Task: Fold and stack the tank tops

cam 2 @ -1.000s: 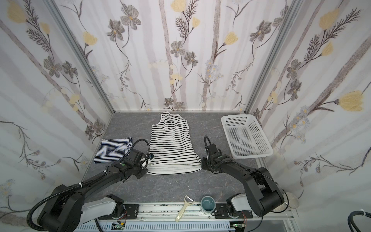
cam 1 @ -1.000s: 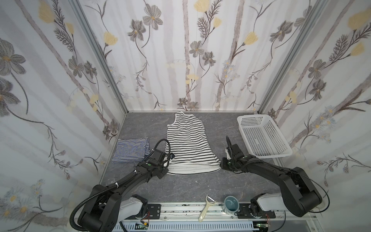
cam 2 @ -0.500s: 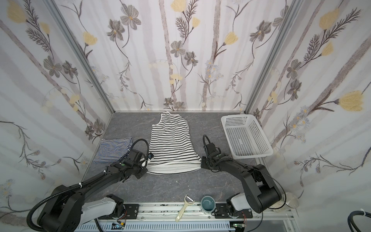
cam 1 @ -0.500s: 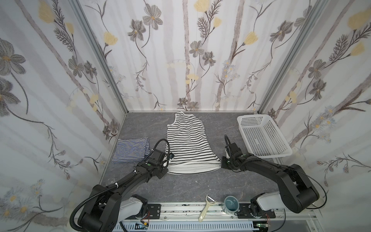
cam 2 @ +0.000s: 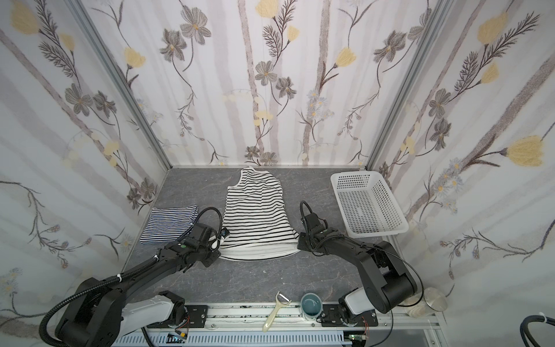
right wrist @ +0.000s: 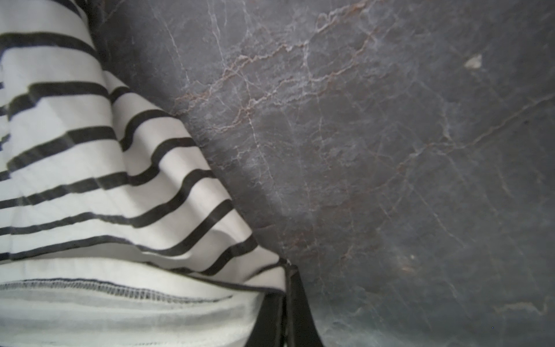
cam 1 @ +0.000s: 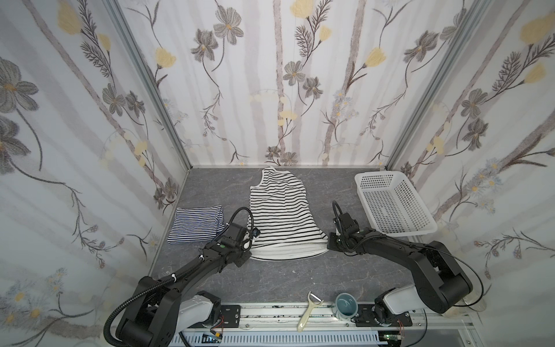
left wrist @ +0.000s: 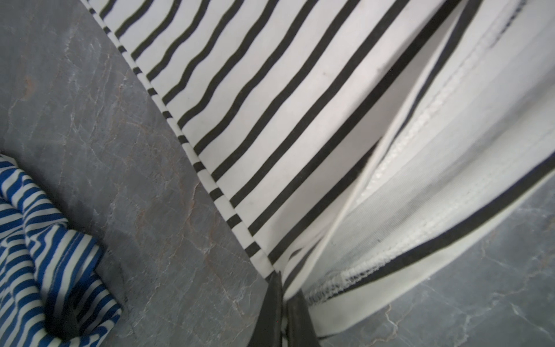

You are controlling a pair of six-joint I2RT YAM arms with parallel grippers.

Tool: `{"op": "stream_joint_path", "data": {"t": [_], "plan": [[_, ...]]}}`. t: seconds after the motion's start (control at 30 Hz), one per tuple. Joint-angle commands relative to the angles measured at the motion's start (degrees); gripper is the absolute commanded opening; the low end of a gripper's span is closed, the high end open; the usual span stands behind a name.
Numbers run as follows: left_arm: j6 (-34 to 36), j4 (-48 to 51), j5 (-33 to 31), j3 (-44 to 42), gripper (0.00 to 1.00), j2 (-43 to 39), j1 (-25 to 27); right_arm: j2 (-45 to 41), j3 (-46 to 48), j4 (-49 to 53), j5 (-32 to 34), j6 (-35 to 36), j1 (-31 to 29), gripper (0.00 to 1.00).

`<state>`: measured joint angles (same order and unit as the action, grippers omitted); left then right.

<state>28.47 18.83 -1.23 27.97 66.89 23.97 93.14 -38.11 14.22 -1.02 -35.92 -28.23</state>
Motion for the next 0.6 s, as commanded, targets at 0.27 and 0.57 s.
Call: {"op": "stream_joint_path", "data": {"t": [0.27, 0.57], "plan": [[-5.0, 2.09, 4.75, 17.23, 0.0, 2.36, -4.9, -9.13, -14.64, 9.22, 4.39, 1.43, 0.48, 0.0], [-4.06, 7.63, 2.99, 40.48, 0.0, 7.32, -6.68, -9.92, -37.62, 23.95, 8.05, 6.66, 0.77, 0.0]]}}
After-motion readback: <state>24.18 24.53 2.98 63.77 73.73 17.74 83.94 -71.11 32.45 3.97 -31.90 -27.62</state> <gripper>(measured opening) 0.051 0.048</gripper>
